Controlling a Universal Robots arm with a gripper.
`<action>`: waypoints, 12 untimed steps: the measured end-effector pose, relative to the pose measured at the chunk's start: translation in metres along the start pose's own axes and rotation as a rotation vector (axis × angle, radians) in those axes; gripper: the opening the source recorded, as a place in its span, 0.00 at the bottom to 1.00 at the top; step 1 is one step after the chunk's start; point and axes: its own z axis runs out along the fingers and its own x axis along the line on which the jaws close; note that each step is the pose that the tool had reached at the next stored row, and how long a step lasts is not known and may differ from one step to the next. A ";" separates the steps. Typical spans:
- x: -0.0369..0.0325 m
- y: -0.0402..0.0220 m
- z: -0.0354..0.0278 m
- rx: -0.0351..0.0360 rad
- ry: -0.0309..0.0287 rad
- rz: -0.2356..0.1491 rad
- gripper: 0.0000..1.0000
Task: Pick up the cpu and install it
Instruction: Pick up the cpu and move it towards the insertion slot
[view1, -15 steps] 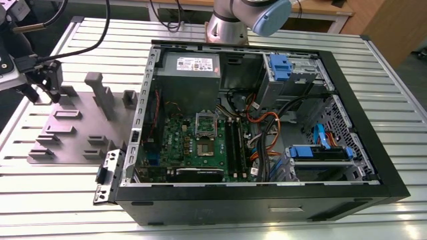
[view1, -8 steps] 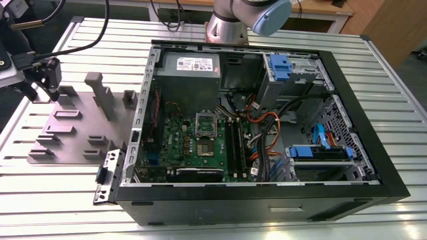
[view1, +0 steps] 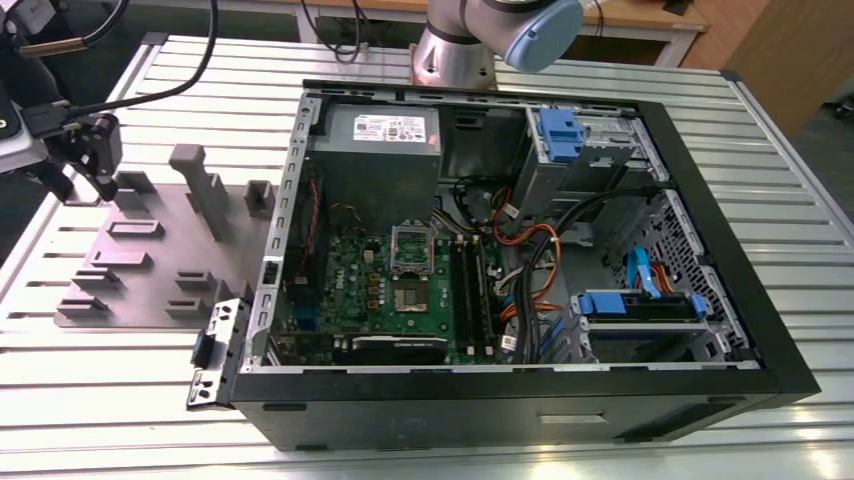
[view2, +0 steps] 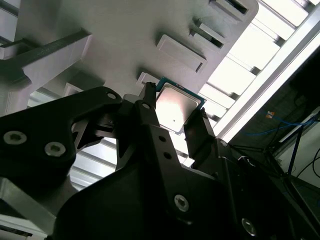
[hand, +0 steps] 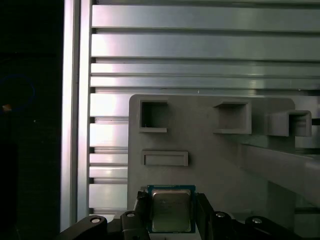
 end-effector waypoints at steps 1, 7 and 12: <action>0.0000 0.0000 -0.0005 0.0001 0.0001 0.000 0.47; -0.0001 0.0002 -0.0055 -0.0001 -0.0001 0.000 0.47; -0.0002 0.0003 -0.0099 0.0000 0.0000 0.000 0.47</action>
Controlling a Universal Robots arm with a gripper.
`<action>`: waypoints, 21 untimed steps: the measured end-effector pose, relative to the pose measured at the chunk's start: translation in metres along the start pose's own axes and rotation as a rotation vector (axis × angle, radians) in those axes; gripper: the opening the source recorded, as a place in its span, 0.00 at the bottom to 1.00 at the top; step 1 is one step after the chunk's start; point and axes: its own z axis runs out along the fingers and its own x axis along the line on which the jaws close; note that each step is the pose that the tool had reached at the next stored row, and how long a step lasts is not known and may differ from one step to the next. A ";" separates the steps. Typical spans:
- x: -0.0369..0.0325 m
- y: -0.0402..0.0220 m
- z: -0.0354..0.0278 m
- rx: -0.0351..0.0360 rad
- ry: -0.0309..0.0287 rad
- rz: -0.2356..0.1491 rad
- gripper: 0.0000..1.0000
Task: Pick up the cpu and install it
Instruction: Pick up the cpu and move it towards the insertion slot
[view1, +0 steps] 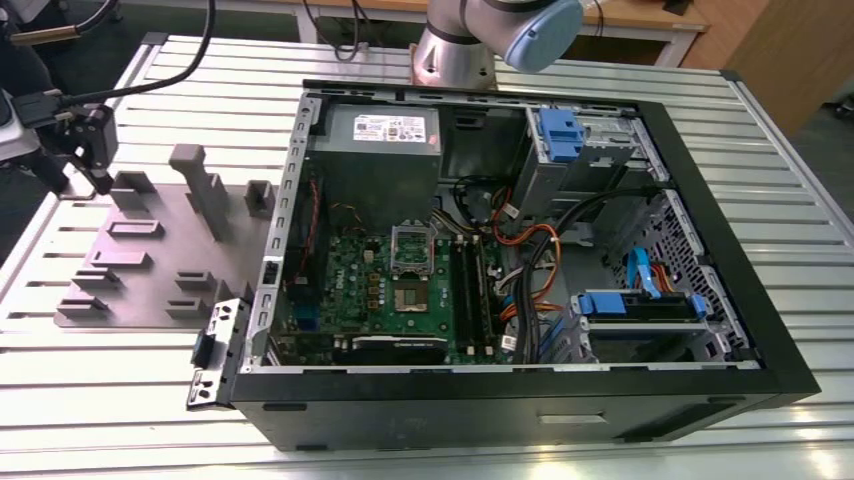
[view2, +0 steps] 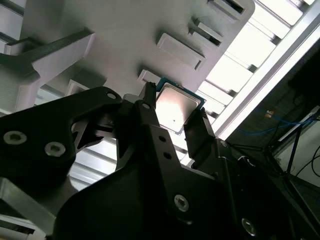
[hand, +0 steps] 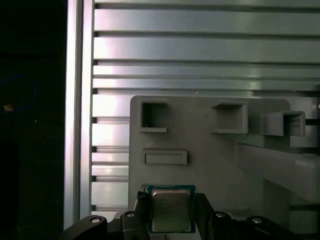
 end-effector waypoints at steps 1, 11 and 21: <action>0.0000 0.0001 -0.0010 0.0000 0.0000 0.000 0.47; 0.0000 0.0001 -0.0036 0.0000 0.0000 0.000 0.47; -0.0001 0.0002 -0.0066 0.0000 0.0000 0.000 0.47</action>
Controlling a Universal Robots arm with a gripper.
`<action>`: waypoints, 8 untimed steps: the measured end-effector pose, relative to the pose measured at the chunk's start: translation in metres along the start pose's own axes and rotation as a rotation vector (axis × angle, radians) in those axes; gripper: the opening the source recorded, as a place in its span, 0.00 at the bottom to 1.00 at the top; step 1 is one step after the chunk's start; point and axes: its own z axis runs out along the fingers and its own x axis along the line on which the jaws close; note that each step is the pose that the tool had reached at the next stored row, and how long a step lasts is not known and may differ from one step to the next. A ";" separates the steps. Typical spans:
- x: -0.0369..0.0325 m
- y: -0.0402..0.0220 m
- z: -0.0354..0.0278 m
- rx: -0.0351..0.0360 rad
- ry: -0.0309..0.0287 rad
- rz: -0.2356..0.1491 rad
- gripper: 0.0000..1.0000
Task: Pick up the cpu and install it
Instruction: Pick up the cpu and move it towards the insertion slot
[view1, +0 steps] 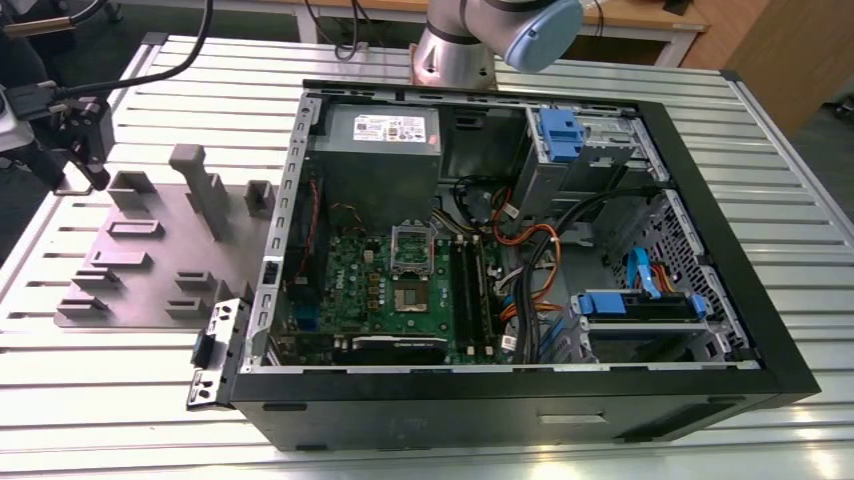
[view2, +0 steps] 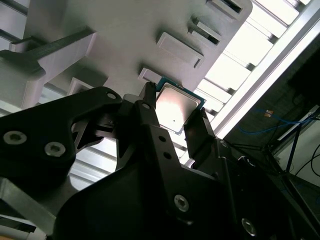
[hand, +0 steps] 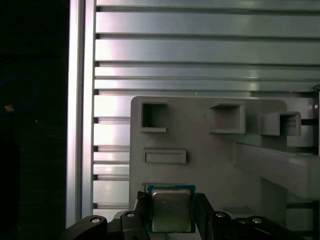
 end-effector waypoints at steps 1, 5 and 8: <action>0.0000 0.0000 -0.0001 0.0000 0.0000 0.000 0.47; 0.0000 0.0000 -0.0010 0.0000 0.0000 0.000 0.47; 0.0000 0.0001 -0.0016 0.0000 -0.0001 0.000 0.47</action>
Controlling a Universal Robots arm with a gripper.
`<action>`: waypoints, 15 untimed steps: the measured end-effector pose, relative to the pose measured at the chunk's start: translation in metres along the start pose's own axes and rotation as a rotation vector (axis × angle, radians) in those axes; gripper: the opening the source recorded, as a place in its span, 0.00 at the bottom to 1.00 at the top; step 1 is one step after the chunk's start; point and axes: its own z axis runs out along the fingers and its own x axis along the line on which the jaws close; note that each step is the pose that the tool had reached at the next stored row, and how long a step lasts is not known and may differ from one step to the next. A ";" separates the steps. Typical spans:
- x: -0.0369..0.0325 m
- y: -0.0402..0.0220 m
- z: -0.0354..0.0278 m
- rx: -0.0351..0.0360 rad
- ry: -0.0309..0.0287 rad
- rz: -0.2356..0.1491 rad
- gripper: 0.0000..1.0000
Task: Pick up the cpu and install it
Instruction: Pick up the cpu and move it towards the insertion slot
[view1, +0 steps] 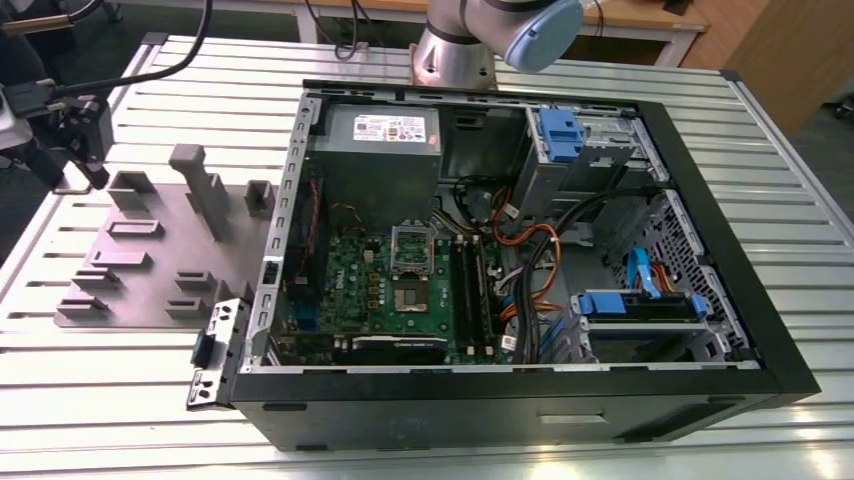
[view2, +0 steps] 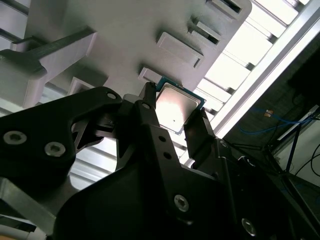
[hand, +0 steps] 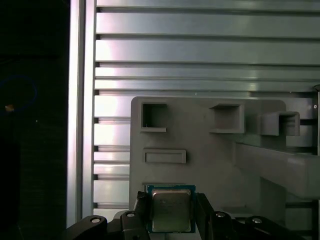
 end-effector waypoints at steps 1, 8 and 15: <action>0.0000 0.0000 -0.0005 0.0000 0.0000 0.000 0.47; 0.0000 0.0001 -0.0029 0.0000 0.0001 0.000 0.47; -0.0001 0.0002 -0.0053 0.0001 0.0002 0.000 0.47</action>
